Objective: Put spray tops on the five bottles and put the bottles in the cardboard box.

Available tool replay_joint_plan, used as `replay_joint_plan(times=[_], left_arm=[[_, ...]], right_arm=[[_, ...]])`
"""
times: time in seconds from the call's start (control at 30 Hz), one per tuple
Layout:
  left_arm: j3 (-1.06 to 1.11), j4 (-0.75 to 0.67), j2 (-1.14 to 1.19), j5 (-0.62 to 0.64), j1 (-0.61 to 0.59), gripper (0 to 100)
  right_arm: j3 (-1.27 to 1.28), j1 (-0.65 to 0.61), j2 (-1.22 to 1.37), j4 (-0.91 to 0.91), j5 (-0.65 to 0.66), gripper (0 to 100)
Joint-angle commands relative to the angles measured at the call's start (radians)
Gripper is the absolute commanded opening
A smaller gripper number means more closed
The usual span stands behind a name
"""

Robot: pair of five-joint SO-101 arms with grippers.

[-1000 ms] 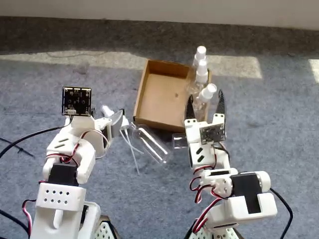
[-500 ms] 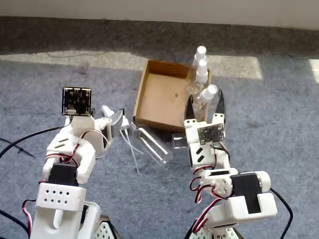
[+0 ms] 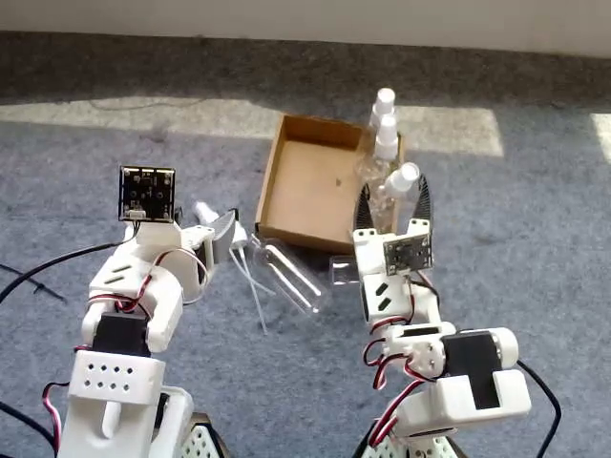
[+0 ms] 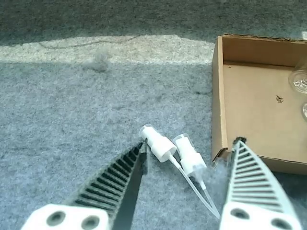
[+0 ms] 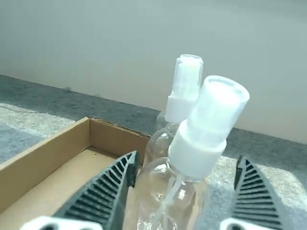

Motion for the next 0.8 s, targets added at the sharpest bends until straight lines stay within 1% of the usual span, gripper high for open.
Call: replay_joint_plan(times=[0.0,0.1,0.3,0.37,0.53,0.63,0.77], left_arm=[[-0.004,-0.021,-0.012,-0.005,-0.013,26],[-0.004,-0.021,-0.012,-0.005,-0.013,26],[-0.004,-0.021,-0.012,-0.005,-0.012,26],[-0.004,-0.021,-0.012,-0.005,-0.012,26],[-0.004,-0.021,-0.012,-0.005,-0.012,26],[-0.004,-0.021,-0.012,-0.005,-0.012,26],[-0.004,-0.021,-0.012,-0.005,-0.012,26]], right_arm=[[-0.004,0.015,-0.012,0.005,-0.012,34.1],[-0.004,0.015,-0.012,0.005,-0.012,39.6],[-0.025,0.013,-0.018,0.008,-0.012,39.6],[-0.031,0.013,-0.044,0.059,-0.018,39.6],[-0.033,0.013,-0.240,0.306,-0.133,39.6],[-0.044,0.008,-0.400,0.473,-0.153,39.6],[-0.119,0.010,-0.611,0.754,-0.153,39.6]])
